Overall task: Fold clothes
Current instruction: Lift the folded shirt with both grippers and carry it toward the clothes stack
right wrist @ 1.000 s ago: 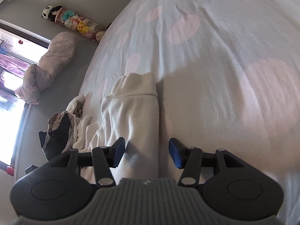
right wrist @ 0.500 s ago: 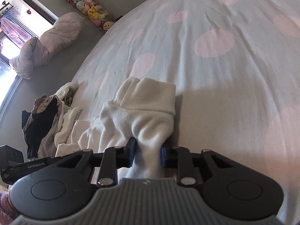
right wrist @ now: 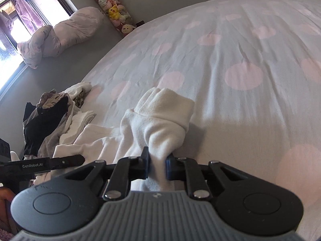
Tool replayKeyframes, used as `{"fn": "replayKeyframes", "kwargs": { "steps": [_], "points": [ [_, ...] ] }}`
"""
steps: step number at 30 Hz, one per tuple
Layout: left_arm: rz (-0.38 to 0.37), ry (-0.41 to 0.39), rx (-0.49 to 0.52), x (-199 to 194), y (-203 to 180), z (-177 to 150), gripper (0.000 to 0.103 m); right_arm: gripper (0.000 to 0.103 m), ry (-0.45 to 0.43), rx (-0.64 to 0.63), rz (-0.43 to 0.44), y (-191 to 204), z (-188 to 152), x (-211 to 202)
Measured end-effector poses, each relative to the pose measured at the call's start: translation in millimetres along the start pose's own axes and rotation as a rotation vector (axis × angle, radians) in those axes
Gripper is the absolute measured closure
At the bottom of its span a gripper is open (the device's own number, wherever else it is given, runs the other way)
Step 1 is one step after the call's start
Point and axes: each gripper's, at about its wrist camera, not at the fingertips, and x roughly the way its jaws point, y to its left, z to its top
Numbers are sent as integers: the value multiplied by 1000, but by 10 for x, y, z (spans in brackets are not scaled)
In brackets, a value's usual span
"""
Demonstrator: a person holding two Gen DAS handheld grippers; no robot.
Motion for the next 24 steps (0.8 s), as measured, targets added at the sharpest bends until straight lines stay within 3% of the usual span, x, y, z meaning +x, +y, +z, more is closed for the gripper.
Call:
{"fn": "replayKeyframes", "kwargs": {
  "steps": [12,24],
  "points": [
    [29,-107,99,-696,-433,-10,84,87,-104,-94,28,402,15,-643],
    [22,-250,233,-1582,-1082,-79,85,87,-267,-140,58,694,-132,-1677]
  ]
}}
